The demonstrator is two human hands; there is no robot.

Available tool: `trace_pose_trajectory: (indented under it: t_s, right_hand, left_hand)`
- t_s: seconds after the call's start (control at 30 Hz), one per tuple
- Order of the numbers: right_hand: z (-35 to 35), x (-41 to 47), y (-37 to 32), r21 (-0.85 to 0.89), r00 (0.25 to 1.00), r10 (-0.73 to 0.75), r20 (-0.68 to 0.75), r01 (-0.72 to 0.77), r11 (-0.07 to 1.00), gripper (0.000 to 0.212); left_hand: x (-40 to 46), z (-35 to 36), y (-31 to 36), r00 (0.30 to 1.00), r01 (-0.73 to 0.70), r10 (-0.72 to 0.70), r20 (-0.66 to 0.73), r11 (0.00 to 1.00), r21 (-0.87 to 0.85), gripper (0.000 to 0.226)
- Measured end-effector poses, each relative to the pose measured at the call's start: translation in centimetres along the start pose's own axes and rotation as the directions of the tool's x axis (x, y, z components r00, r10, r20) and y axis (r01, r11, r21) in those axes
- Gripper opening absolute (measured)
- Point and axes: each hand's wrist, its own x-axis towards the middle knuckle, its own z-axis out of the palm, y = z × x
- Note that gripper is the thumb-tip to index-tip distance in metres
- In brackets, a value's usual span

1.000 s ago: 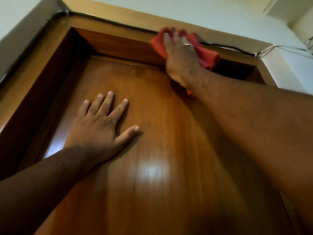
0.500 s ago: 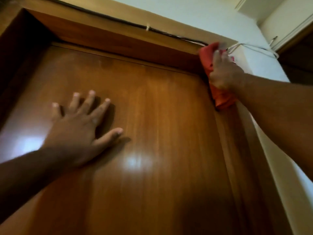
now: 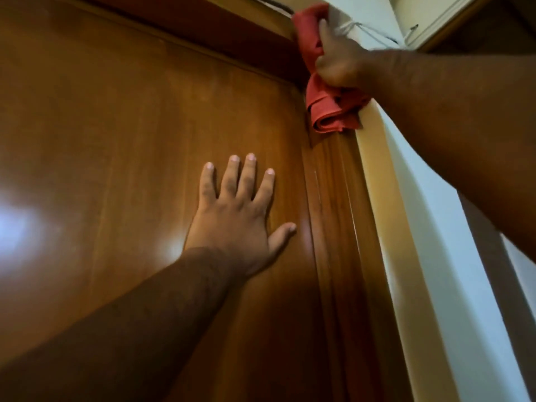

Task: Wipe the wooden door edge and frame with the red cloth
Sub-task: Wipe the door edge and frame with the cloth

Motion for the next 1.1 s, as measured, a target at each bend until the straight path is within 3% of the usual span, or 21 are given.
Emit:
trace_pose_trajectory:
  t_s: [0.17, 0.3, 0.57, 0.7, 0.9, 1.1]
  right_hand:
    - [0.5, -2.4, -1.1, 0.105, 0.997, 0.050, -0.063, -0.043, 0.994, 0.060]
    - [1.6, -9.8, -0.1, 0.097, 1.000, 0.019, -0.004, -0.018, 0.995, 0.056]
    - [4.6, -37.1, 1.2, 0.190, 0.961, 0.031, 0.275, -0.086, 0.978, 0.065]
    - [5.0, -47.8, 0.7, 0.123, 0.879, 0.111, 0.463, -0.187, 0.975, 0.065]
    - [4.2, -48.5, 0.6, -0.053, 0.878, 0.081, 0.472, -0.064, 0.997, 0.070]
    - [1.9, -44.2, 0.1, -0.106, 0.886, 0.083, 0.455, -0.039, 0.994, 0.118]
  left_hand:
    - [-0.1, 0.1, 0.0, 0.999, -0.005, 0.005, -0.034, 1.000, 0.007, 0.093]
    - [-0.3, -0.3, 0.0, 0.999, -0.020, 0.020, -0.031, 1.000, 0.016, 0.095]
    - [-1.0, -0.6, -0.4, 0.998, -0.047, 0.047, -0.032, 0.999, 0.021, 0.095]
    - [-1.7, -0.4, -0.1, 0.998, -0.058, 0.059, -0.030, 0.998, 0.030, 0.096]
    - [-3.4, -0.9, 0.6, 0.996, -0.077, 0.075, 0.047, 0.996, 0.041, 0.098]
    - [-7.7, -1.9, 2.7, 0.967, -0.145, 0.154, 0.204, 0.988, -0.060, 0.091]
